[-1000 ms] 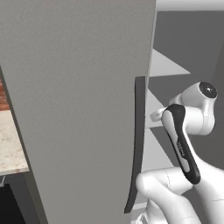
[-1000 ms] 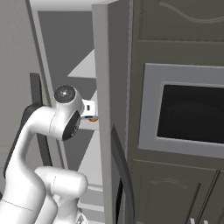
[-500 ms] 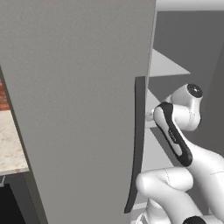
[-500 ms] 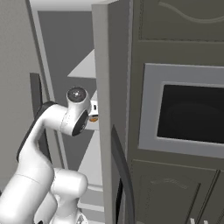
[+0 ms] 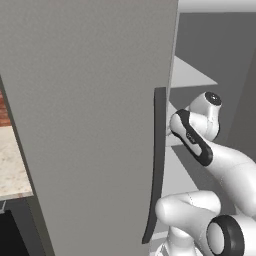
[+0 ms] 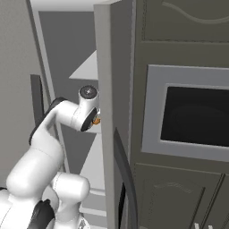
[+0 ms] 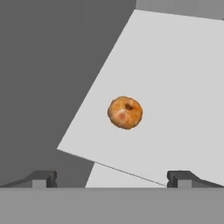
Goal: Take the eggplant, tangerine, and pear from the freezer and place them in the bowl on the counter.
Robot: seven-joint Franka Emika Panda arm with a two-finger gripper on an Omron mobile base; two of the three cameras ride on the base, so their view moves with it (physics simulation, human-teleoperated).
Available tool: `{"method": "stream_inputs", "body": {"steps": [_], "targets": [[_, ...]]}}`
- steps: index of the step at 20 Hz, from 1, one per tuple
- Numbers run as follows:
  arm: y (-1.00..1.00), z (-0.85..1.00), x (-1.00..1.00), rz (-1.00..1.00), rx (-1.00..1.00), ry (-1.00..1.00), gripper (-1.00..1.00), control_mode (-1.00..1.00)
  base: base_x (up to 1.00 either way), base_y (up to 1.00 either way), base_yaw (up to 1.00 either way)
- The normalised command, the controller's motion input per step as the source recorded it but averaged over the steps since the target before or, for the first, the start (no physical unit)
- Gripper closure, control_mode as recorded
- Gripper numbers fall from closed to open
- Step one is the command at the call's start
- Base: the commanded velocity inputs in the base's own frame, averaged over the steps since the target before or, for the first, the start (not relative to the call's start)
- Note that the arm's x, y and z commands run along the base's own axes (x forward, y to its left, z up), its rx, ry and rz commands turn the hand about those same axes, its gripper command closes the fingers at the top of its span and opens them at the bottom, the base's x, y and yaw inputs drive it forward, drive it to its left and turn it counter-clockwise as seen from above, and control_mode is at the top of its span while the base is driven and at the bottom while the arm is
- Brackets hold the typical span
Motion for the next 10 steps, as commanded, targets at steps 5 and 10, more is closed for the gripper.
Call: {"method": "stream_inputs", "body": {"steps": [5, 10], "targets": [[0.0, -0.09, 0.29, 0.03, 0.0, 0.0, -1.0, -1.0, 0.0, 0.0, 0.0], [0.0, -0.1, 0.17, 0.06, 0.0, 0.0, -1.0, -1.0, 0.0, 0.0, 0.0]]}}
